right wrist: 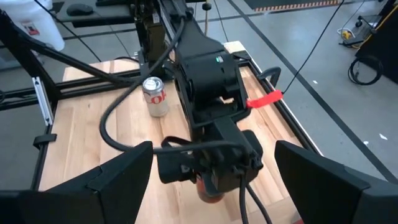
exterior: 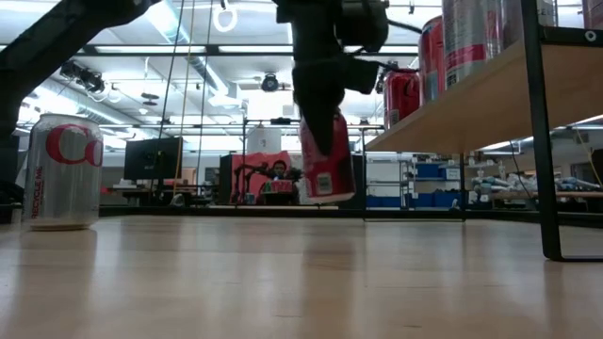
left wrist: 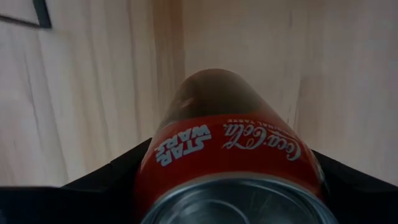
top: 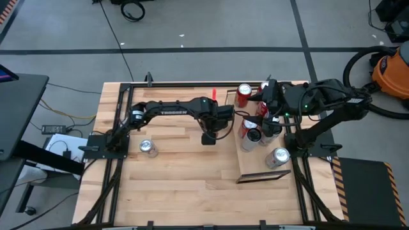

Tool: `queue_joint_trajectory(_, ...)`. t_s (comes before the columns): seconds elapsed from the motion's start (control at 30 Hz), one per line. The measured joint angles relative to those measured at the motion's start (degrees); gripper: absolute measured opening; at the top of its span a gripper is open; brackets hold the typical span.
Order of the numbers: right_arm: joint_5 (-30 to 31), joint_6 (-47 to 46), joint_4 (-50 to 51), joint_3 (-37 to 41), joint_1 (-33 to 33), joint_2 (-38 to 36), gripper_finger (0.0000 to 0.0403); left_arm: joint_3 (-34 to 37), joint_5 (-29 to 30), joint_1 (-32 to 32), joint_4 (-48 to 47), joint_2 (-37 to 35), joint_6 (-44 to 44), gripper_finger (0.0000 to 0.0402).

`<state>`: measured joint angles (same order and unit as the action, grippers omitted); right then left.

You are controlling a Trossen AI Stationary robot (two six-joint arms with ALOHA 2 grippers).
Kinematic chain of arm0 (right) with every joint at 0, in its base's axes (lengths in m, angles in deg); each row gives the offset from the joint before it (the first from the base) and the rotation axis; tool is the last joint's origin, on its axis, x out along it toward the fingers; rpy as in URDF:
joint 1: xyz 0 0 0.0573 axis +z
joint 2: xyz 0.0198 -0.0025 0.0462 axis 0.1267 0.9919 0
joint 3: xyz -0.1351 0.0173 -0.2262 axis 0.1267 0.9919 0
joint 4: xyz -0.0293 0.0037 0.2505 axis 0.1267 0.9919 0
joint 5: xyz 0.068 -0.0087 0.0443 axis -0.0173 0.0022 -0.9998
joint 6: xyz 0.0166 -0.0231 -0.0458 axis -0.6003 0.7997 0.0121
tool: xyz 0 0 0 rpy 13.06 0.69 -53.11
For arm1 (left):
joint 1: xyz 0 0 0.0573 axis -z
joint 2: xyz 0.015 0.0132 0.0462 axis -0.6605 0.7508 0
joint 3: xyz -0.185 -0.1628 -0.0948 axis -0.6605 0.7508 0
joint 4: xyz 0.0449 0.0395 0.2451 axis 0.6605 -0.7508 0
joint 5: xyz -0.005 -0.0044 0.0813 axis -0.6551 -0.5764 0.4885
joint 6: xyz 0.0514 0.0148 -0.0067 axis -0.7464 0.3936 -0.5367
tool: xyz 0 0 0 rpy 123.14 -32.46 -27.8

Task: Place canned beverage on shelf
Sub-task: Put the red white soda can on the shelf aligned with the other red white soda can

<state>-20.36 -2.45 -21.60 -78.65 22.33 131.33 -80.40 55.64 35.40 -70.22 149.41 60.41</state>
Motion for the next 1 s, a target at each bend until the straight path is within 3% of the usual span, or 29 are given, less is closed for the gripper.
queue_joint_trajectory(0.53, 0.0, 1.4, 0.1, 0.0, 0.0, 0.0, 0.0348, 2.3, -1.4, 0.2, 3.7, 1.3, 1.8, 0.0309)
queue_joint_trajectory(1.0, -0.1, 0.4, -0.1, 0.0, 0.3, 0.0, 0.0348, 2.3, -1.6, 0.5, 5.6, 2.4, 6.7, 0.0364)
